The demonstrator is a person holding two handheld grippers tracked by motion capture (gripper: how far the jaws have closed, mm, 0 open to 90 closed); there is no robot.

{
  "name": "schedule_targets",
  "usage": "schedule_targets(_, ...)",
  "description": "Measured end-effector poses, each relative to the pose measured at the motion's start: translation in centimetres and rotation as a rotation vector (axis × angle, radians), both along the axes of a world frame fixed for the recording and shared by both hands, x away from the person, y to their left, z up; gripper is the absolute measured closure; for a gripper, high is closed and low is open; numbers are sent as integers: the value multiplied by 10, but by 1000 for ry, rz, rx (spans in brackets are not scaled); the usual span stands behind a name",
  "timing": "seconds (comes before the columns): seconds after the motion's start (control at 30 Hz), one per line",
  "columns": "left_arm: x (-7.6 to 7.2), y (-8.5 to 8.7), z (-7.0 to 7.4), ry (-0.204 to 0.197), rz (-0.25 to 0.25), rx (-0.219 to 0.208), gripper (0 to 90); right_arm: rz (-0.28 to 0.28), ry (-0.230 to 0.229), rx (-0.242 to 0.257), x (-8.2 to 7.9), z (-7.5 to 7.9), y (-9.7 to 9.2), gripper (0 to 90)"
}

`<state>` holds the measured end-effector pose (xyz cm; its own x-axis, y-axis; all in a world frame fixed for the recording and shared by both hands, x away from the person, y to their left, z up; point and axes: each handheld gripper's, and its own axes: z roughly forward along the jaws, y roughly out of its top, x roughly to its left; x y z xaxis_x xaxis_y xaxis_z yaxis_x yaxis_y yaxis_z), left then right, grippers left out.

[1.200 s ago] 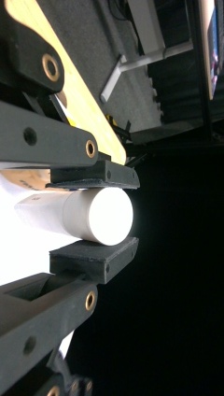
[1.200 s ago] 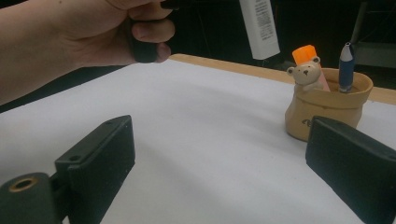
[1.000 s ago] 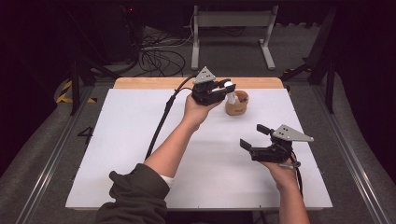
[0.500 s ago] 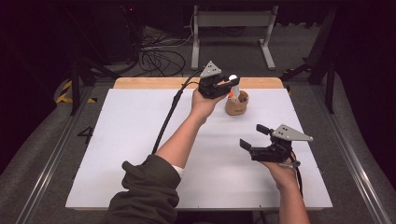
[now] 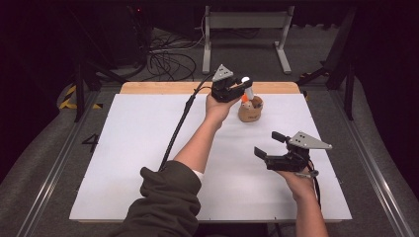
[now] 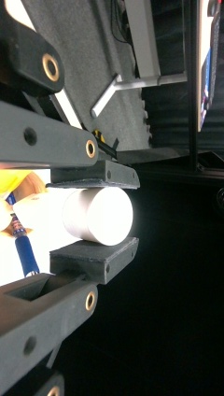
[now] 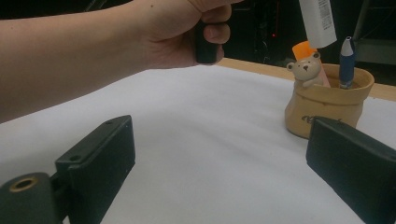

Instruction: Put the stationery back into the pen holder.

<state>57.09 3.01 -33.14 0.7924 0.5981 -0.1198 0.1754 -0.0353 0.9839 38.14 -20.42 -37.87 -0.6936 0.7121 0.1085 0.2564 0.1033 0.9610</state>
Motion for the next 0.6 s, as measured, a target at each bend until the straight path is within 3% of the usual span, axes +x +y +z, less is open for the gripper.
schedule_targets(0.43,7,-7,-10,15,18,-33,659,4,-1,4,0,0,0,89)
schedule_targets(0.6,10,-13,-16,33,17,-15,659,1,4,4,0,0,-1,89)
